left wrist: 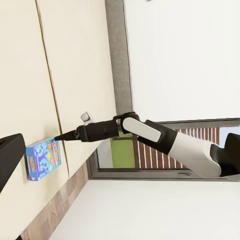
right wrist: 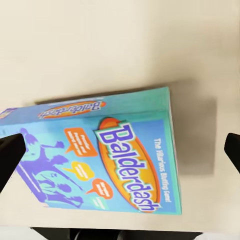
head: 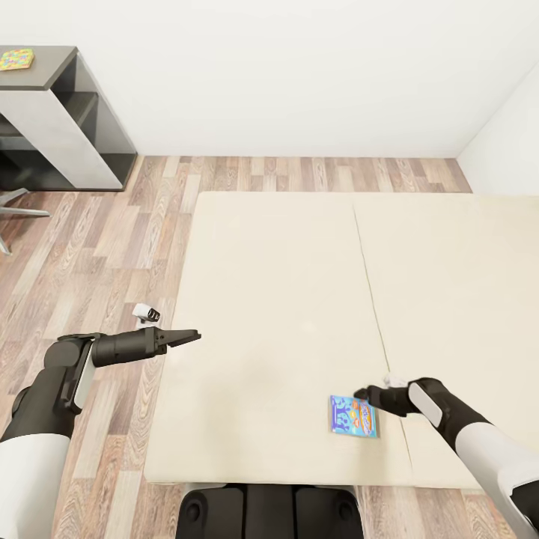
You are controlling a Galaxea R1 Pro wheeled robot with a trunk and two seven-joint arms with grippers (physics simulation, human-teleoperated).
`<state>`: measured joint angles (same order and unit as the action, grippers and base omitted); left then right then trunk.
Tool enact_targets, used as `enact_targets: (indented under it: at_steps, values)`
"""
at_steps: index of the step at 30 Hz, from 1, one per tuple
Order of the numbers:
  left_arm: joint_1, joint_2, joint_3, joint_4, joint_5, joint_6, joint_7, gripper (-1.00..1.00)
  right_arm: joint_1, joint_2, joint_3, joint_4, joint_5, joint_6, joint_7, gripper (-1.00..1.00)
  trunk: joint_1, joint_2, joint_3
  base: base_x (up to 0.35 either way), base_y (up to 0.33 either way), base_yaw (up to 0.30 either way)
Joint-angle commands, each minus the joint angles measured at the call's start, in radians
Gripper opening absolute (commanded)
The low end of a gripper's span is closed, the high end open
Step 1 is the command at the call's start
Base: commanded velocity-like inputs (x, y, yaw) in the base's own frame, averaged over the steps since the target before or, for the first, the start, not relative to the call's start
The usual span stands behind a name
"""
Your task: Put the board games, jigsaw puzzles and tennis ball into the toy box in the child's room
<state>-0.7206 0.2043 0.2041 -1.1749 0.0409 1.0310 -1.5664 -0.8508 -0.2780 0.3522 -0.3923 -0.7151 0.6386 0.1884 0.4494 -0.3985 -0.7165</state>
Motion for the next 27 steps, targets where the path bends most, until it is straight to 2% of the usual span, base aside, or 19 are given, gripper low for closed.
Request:
enact_targets:
  at_steps: [1, 15, 27]
  values:
    - [0.0, 0.001, 0.0, 0.0, -0.001, 0.011, -0.004, 1.0, -0.001, 0.0, 0.004, -0.005, 0.003, 0.003, 0.005, 1.0, 0.001, -0.002, -0.001, 0.0, 0.0, 0.0]
    - [0.0, 0.0, 0.0, 0.0, -0.001, 0.011, -0.004, 1.0, -0.001, 0.033, 0.004, -0.012, 0.005, 0.003, 0.005, 1.0, 0.001, -0.002, -0.001, 0.0, 0.0, 0.0]
    - [0.0, 0.001, 0.0, 0.0, -0.001, 0.011, -0.004, 1.0, -0.001, 0.036, 0.004, -0.012, 0.031, 0.003, 0.003, 1.0, 0.001, -0.002, -0.001, 0.0, 0.0, 0.0]
